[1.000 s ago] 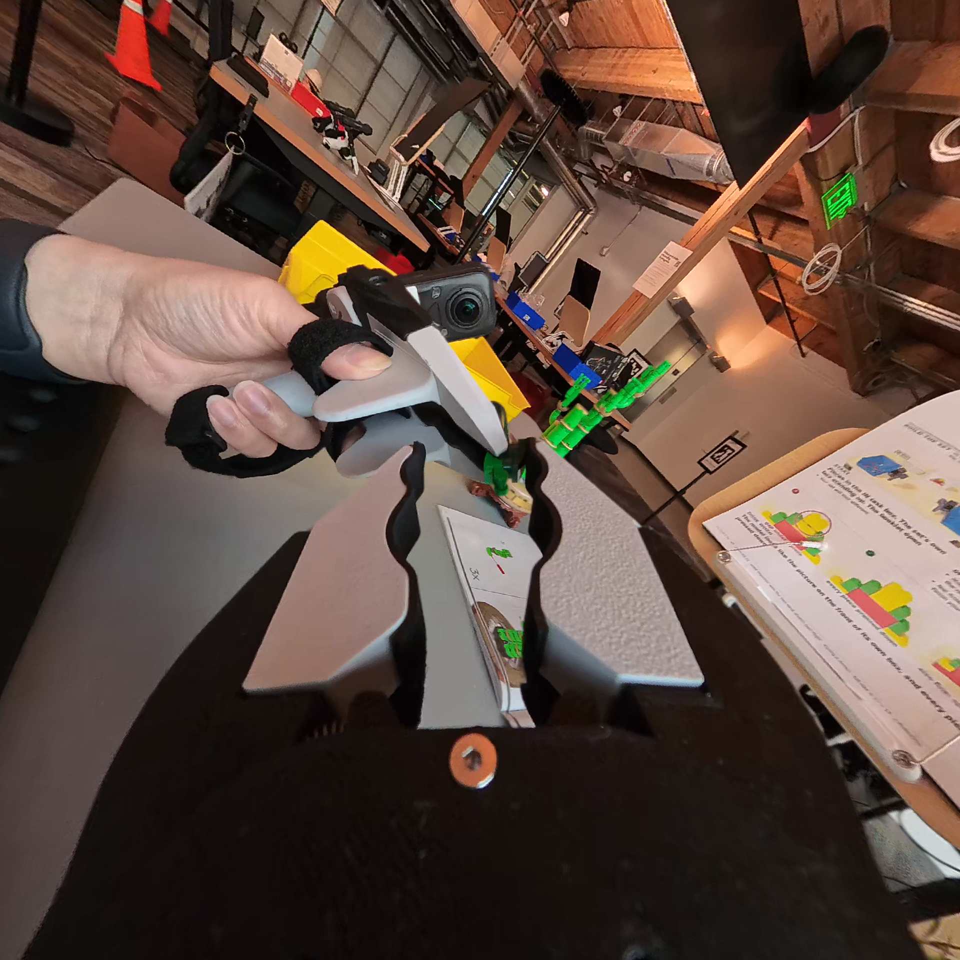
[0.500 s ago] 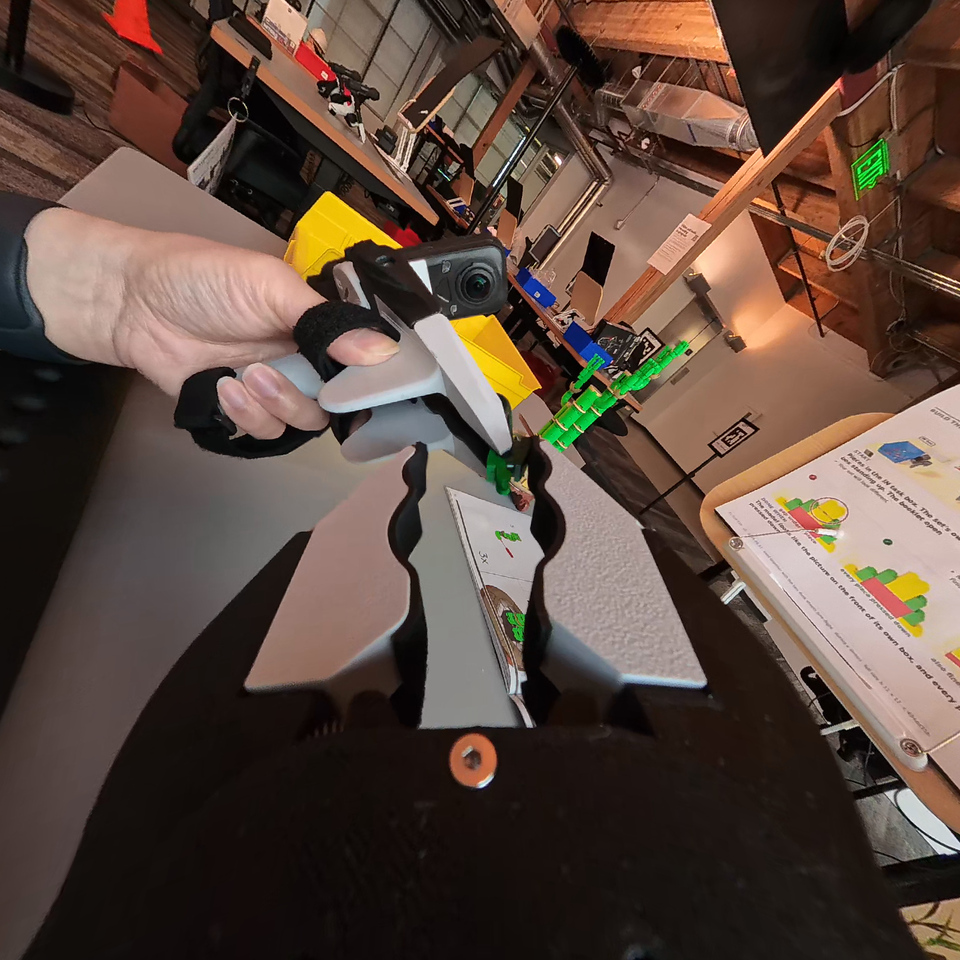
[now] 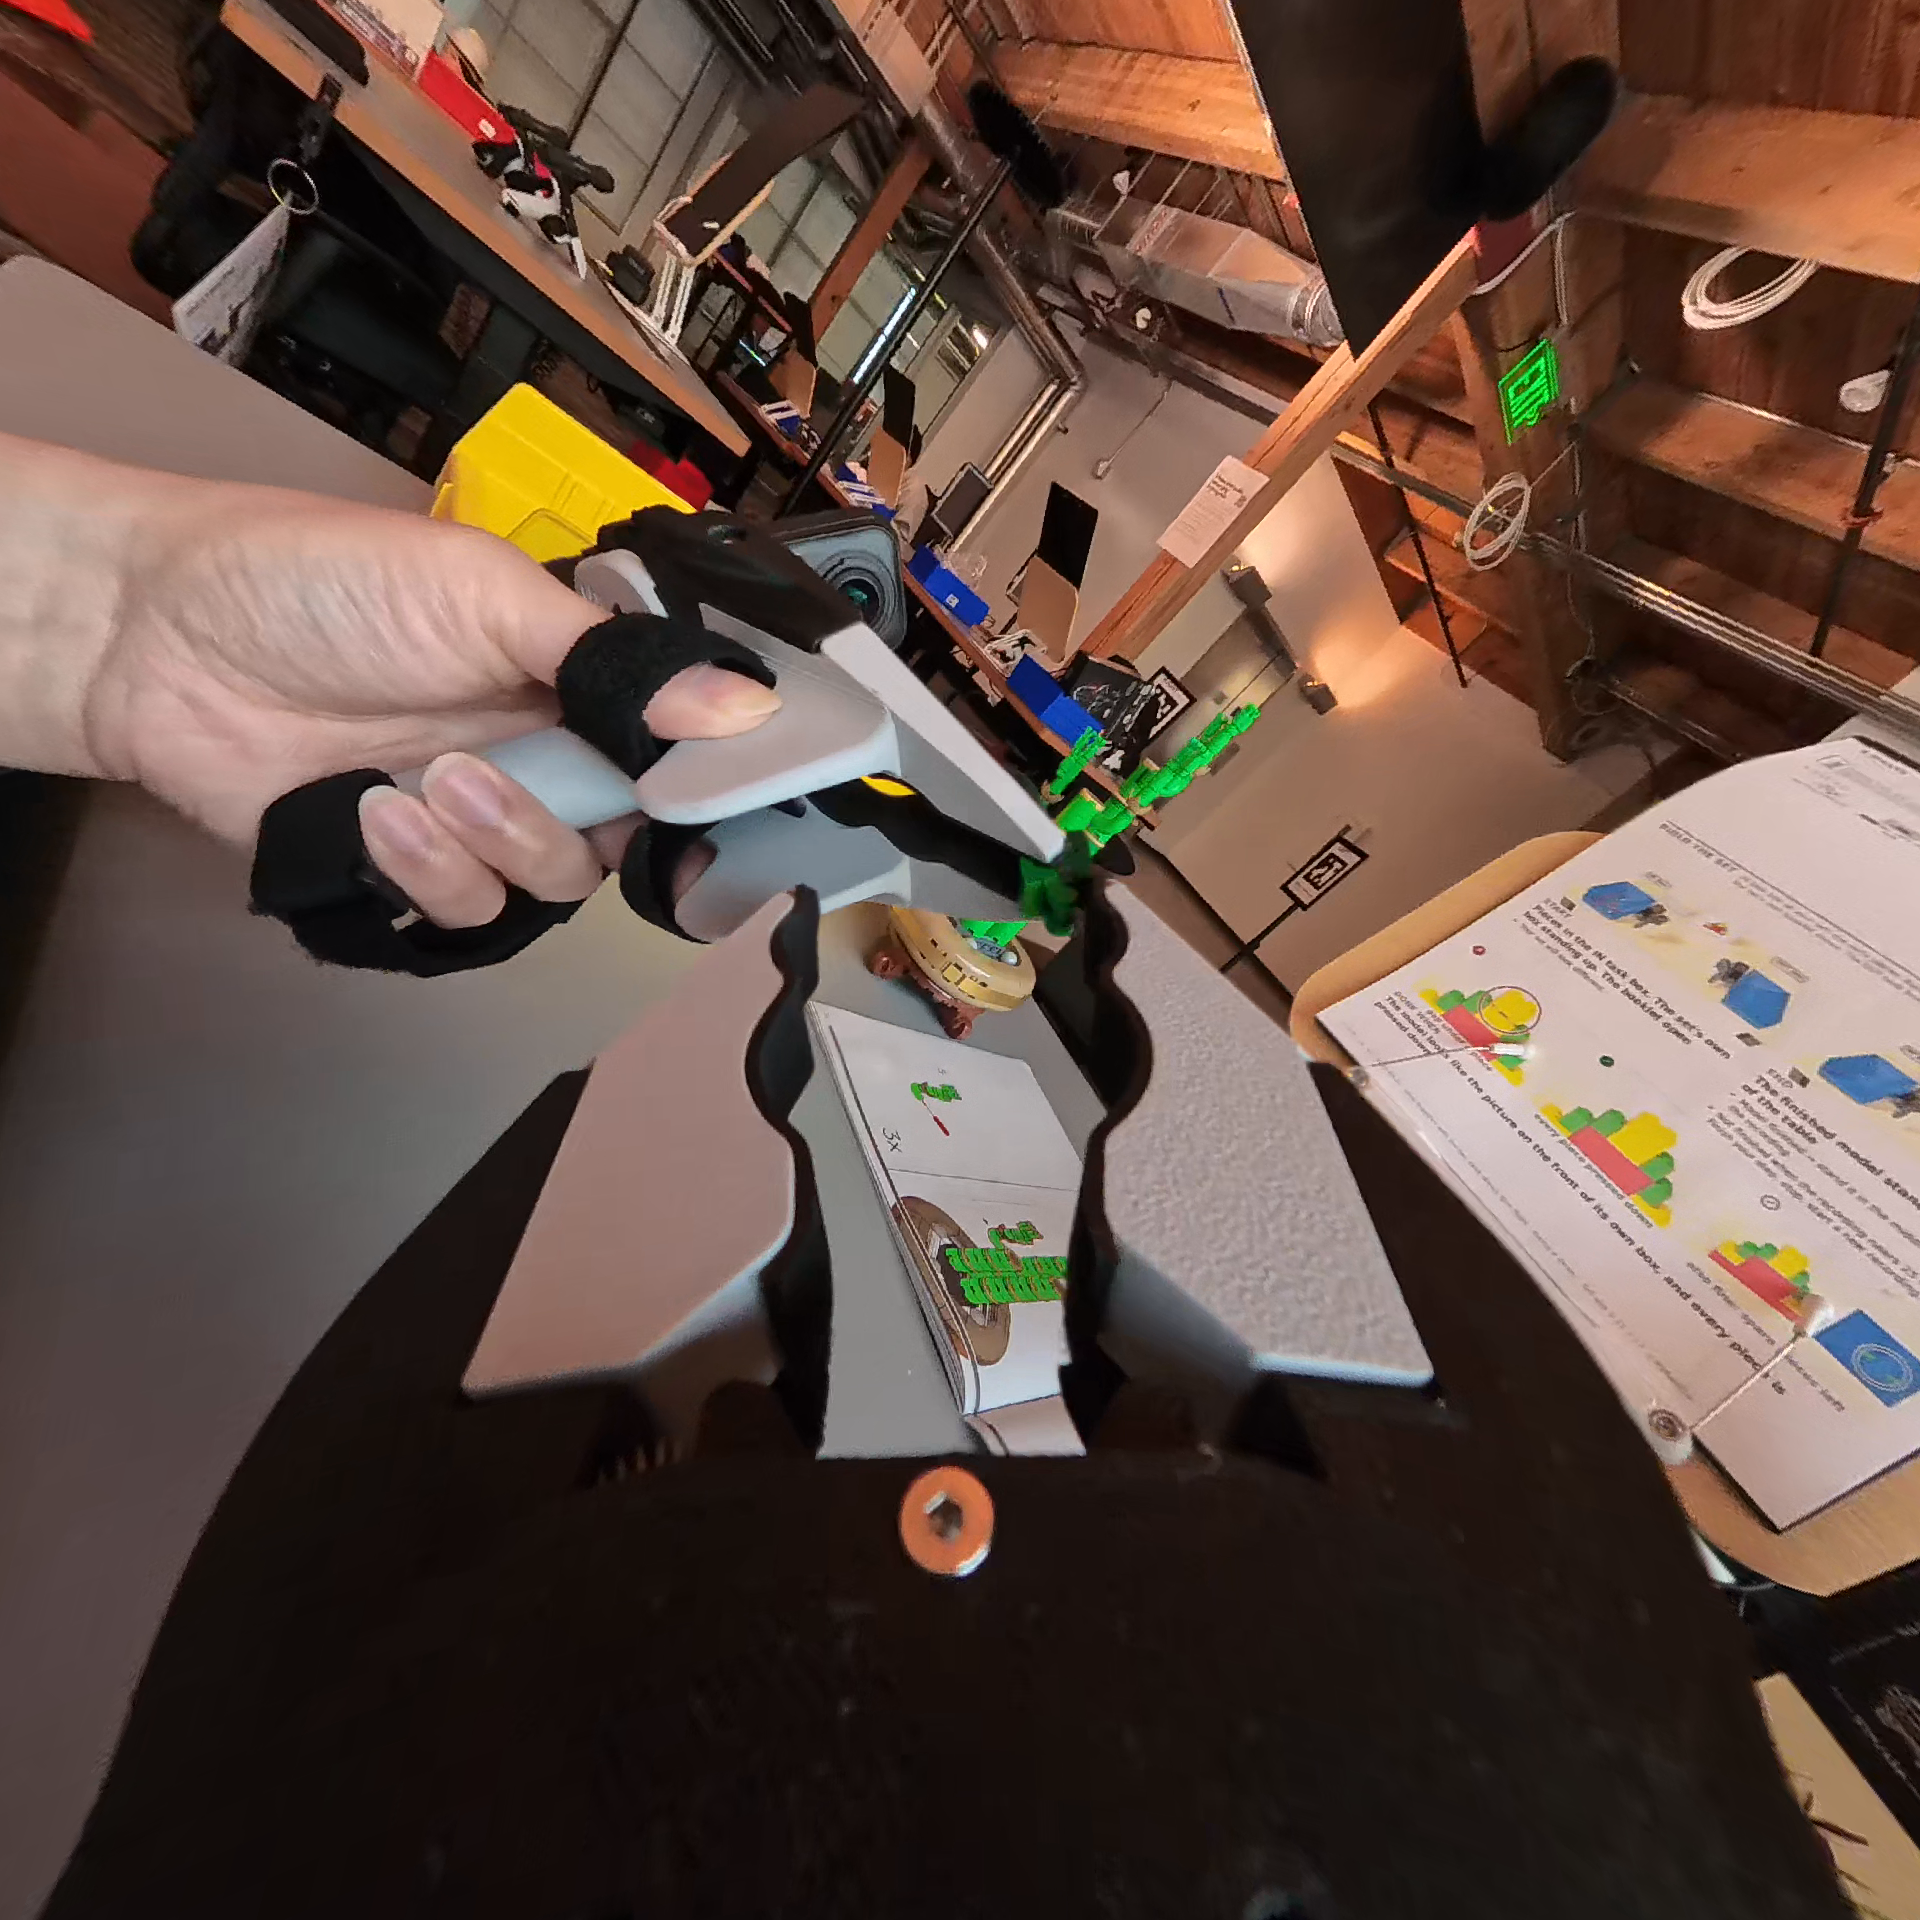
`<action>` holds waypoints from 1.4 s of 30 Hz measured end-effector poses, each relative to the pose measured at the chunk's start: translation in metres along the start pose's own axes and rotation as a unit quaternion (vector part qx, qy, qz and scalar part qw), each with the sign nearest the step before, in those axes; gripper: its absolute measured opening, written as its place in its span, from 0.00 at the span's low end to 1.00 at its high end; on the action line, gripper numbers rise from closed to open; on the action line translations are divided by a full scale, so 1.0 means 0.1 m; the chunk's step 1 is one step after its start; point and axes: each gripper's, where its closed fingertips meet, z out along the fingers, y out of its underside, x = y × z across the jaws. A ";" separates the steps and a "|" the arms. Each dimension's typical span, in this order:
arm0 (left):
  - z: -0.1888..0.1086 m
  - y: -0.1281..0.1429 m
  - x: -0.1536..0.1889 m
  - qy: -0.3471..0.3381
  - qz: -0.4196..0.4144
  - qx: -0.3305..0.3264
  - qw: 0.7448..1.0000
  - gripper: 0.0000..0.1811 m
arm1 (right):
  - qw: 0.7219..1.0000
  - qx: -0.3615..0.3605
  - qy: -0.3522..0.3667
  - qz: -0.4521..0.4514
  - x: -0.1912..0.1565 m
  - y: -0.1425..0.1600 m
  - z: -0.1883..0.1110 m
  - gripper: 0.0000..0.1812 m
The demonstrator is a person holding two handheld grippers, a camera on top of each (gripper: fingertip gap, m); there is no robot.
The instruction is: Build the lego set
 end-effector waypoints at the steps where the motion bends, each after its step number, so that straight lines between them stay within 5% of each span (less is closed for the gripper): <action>1: -0.01 0.01 -0.01 -0.002 -0.002 -0.001 1.000 0.03 | 1.000 -0.002 0.000 0.007 0.02 0.00 -0.01 0.24; 16: 0.04 0.11 -0.04 -0.011 -0.008 -0.020 1.000 0.03 | 0.999 -0.007 -0.004 -0.033 0.15 0.02 -0.13 0.06; 32: 0.07 0.14 -0.05 -0.013 -0.006 -0.025 1.000 0.03 | 1.000 0.003 -0.017 0.015 0.16 0.00 -0.12 0.06; 37: 0.02 0.07 -0.07 -0.032 0.018 -0.008 0.999 0.03 | 0.989 0.005 -0.072 0.130 0.14 0.06 -0.14 0.15; 42: 0.03 0.11 -0.11 -0.054 0.042 -0.023 0.997 0.03 | 0.997 0.016 -0.055 0.061 0.21 0.06 -0.22 0.01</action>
